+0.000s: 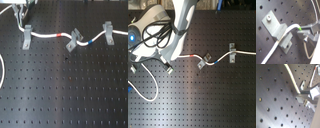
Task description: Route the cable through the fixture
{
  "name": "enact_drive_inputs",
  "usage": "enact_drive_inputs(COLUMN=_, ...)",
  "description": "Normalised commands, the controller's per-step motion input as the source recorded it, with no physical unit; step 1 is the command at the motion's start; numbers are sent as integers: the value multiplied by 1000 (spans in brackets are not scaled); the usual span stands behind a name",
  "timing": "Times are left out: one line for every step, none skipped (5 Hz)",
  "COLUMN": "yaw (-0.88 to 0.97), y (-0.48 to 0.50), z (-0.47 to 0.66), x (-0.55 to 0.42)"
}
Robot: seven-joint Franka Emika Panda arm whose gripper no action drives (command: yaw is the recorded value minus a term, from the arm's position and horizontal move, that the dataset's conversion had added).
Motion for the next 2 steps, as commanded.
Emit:
enact_drive_inputs(yaw=223, y=1, z=420, x=-3)
enact_drive_inputs(yaw=0, y=-27, z=0, x=10)
